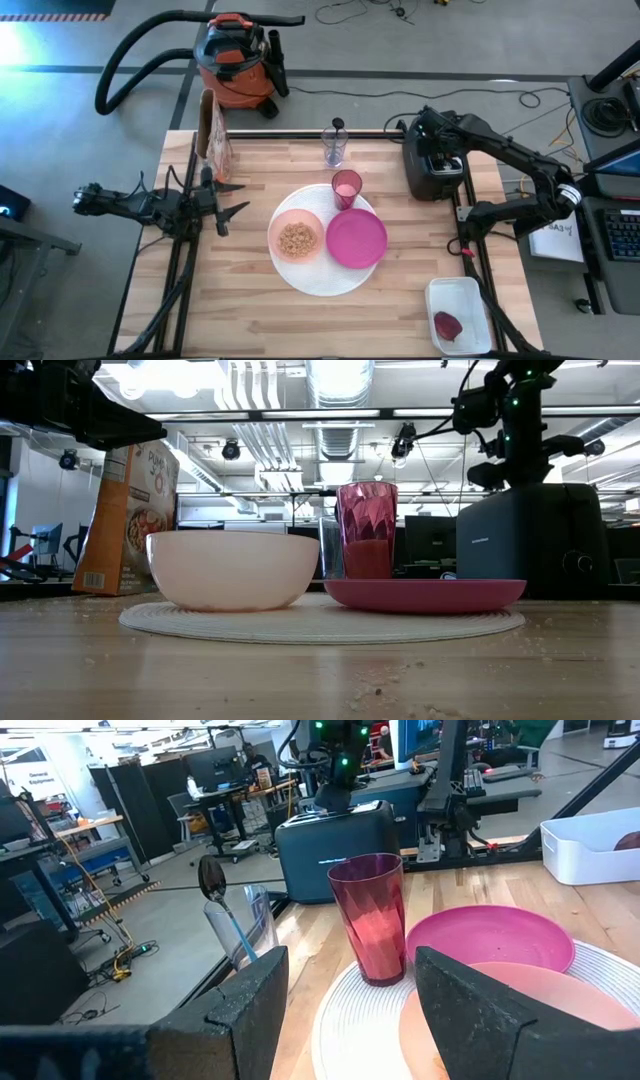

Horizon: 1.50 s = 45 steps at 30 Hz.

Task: Arrange a breakfast setting
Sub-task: Put the bagel on the pink plate

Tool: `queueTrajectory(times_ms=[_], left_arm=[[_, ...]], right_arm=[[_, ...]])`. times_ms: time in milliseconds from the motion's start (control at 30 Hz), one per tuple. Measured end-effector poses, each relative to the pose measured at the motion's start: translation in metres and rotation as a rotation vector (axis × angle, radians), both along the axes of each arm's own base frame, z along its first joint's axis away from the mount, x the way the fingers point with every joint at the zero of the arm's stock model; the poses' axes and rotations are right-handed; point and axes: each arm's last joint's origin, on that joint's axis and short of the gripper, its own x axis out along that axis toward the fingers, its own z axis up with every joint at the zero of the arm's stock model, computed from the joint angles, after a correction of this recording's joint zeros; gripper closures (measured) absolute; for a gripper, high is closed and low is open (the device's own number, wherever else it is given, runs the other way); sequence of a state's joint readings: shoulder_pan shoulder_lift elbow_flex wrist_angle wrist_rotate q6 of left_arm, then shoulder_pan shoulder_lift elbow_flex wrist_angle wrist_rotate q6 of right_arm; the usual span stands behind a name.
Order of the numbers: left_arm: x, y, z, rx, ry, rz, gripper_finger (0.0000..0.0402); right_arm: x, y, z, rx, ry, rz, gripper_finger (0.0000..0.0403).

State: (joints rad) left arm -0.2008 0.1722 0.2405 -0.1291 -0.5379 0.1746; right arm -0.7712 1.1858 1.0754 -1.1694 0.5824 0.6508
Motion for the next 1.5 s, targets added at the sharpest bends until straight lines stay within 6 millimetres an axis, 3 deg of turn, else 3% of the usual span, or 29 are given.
queueTrajectory(times_ms=[167, 533, 1100, 1267, 1500], left_arm=[[0.000, 0.000, 0.000, 0.000, 0.000, 0.000, 0.0200], [0.000, 0.000, 0.000, 0.000, 0.000, 0.000, 0.0200], [0.000, 0.000, 0.000, 0.000, -0.002, -0.004, 0.0200], [0.000, 0.000, 0.000, 0.000, -0.002, -0.005, 0.0200], [0.000, 0.000, 0.000, 0.000, -0.002, -0.006, 0.0200]], right_arm=[[0.002, -0.001, 0.006, 0.011, -0.014, 0.020, 0.0388], [0.005, -0.004, 0.044, -0.057, -0.061, 0.057, 0.0389], [-0.001, 0.002, 0.127, -0.232, -0.218, 0.080, 0.0390], [0.003, 0.007, 0.137, -0.111, -0.414, 0.188, 0.0390], [0.025, 0.026, 0.126, 0.145, -0.555, 0.473, 0.0390]])
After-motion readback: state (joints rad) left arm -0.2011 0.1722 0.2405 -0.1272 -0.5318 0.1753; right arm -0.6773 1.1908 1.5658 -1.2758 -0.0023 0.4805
